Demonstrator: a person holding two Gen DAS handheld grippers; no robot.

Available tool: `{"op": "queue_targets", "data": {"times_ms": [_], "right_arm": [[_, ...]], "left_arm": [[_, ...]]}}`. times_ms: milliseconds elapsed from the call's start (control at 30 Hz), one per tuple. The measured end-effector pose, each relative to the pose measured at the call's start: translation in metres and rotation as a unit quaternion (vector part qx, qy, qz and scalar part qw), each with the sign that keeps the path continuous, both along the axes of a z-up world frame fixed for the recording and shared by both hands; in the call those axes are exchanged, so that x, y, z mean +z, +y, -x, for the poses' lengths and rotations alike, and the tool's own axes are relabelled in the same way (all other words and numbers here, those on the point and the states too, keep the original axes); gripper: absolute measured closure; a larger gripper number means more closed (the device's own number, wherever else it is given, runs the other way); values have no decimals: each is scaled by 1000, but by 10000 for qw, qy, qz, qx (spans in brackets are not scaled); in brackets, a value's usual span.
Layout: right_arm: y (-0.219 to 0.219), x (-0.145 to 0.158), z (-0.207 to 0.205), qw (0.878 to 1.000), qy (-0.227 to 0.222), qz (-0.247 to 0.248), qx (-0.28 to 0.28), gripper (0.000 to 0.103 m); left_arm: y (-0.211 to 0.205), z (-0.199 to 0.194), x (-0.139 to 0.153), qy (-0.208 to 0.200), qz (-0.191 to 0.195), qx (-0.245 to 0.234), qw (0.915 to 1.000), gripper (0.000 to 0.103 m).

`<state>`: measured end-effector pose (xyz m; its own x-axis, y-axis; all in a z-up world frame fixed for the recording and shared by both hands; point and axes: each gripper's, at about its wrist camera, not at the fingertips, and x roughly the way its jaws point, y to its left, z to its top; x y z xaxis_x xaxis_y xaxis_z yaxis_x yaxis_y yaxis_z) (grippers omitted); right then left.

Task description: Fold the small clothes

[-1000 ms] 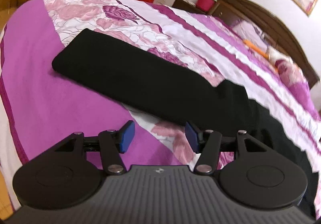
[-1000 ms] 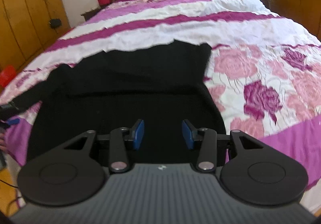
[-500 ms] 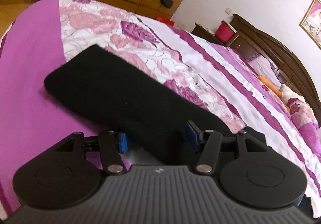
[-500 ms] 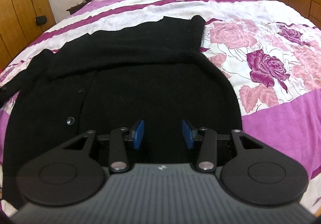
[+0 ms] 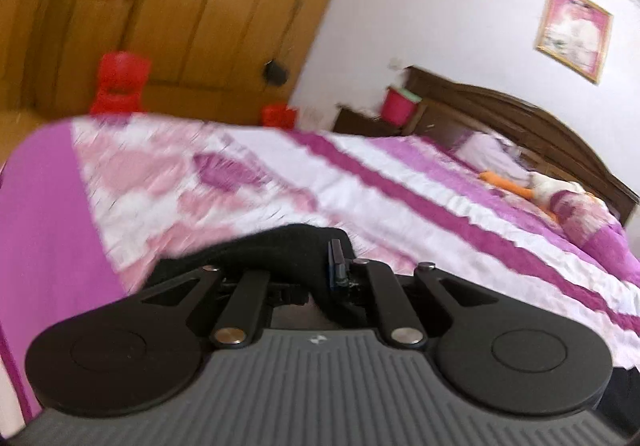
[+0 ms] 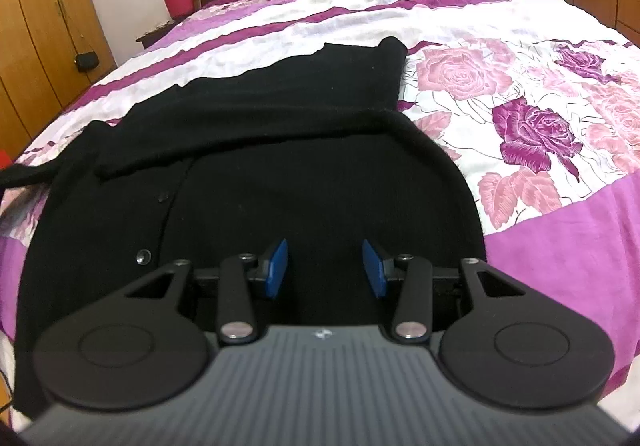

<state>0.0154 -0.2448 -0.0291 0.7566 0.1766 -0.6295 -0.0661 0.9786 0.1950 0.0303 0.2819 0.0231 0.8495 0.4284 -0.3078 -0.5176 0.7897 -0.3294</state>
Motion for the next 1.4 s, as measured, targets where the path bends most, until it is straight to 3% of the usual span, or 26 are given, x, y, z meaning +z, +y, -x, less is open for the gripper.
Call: {"op": "queue_targets", "data": {"times_ms": [167,333,600,767,1033,1333,1400], "right_arm": [[-1,1,0,9999,-51,-105,13,59],[-4,2,0,9998,-81,-166,29,59],[-13,3,4,9995,-174,-244,-31,59],[-18,4,6,9994,-273,-225,-51,59],[-27,-3,3,9991,-253,-328,-92,59],[-32,-9,2,9989,-258,-383,-66,59],[-31,-10,2,9990,-259,-362,-66,59]], "left_arm": [[-35,-8,36,-357,-428,-673,9962,94],[-78,-21,72,-679,-379,-1294,9885,94],[-166,-52,95,-577,-411,-2216,9726,94],[-230,-71,76,-326,-475,-2787,9587,94],[-311,-99,9,403,-595,-3401,9376,93],[-327,-120,-48,1209,-794,-3800,9136,91],[-327,-118,-53,1369,-824,-3862,9085,81]]}}
